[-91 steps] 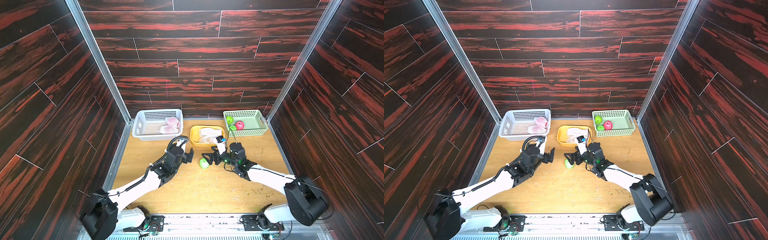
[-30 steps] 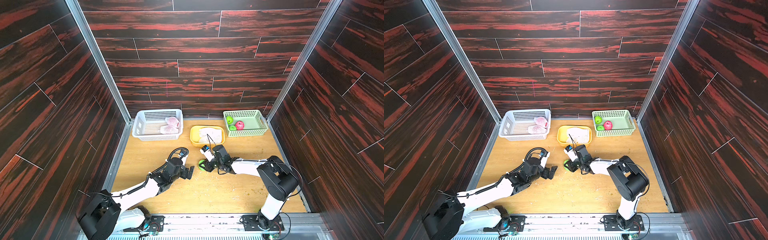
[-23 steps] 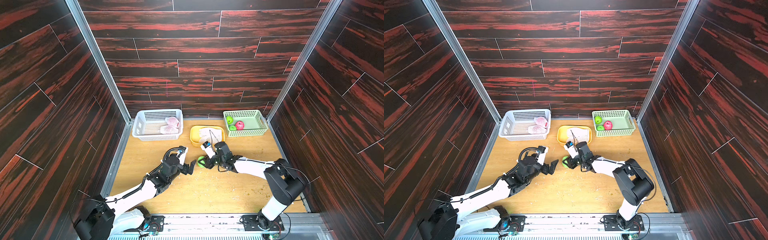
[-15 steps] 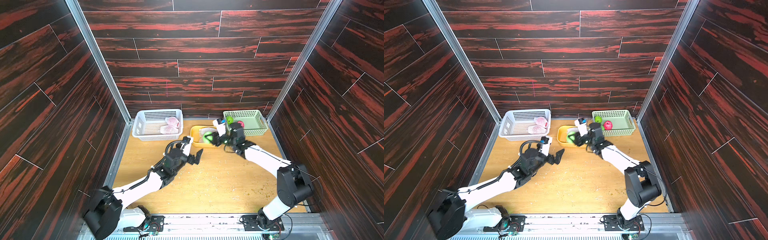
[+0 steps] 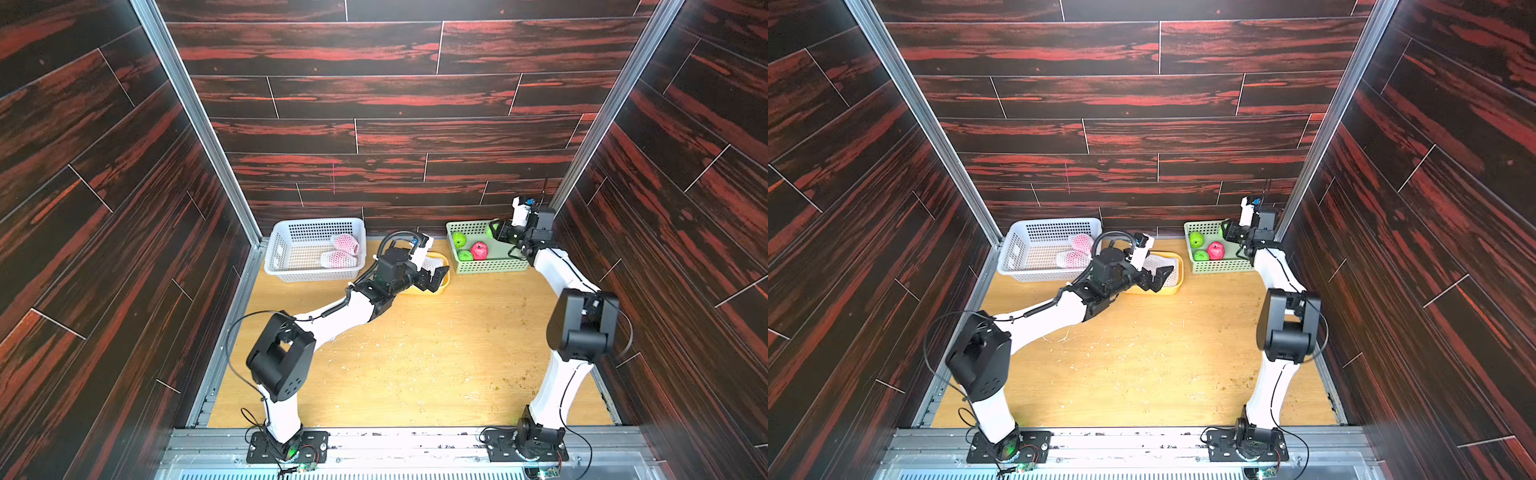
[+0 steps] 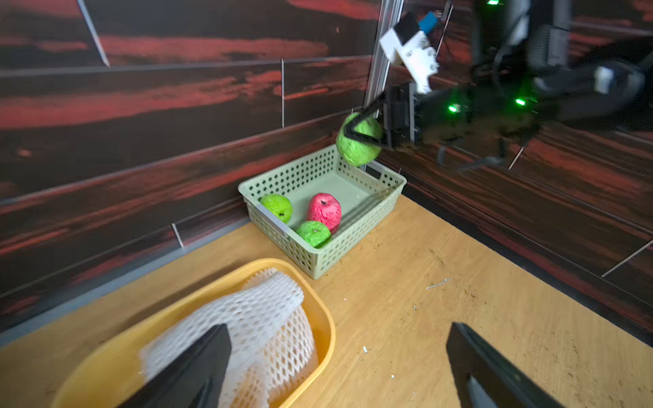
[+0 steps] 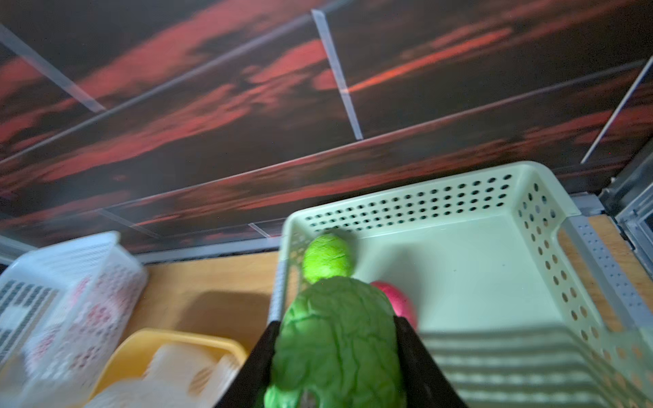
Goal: Remove foam nets from apples
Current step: Place the apple in the basket.
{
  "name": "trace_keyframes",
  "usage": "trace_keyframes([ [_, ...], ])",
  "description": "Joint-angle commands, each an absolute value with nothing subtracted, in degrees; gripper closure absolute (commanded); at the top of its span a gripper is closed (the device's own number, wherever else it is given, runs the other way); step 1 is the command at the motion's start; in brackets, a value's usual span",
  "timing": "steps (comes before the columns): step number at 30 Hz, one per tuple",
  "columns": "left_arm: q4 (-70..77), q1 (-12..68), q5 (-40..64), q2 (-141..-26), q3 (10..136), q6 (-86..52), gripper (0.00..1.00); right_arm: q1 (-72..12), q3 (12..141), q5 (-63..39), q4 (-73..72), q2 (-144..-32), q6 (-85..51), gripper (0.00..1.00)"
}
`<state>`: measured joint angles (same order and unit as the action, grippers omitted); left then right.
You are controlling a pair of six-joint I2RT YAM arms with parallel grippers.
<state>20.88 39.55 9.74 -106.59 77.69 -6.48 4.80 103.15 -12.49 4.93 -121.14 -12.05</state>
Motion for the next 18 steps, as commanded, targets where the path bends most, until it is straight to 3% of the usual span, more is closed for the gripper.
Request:
trace_keyframes([
  [1, 19.02, 39.73, 11.55, -107.57, 80.58, -7.65, 0.00, 4.07, 112.22, -15.88, 12.18, -129.60, -10.16, 0.78],
  [12, 19.82, 39.11, 8.13, -105.57, 77.06, -7.43, 0.00, 3.89, 146.95, -22.12, 25.09, -153.26, -12.35, 0.70],
  [18, 19.05, 36.43, 6.90, -100.96, 75.07, -8.77, 0.00, 3.69, 146.69, -22.02, 22.79, -155.41, -12.26, 0.54],
])
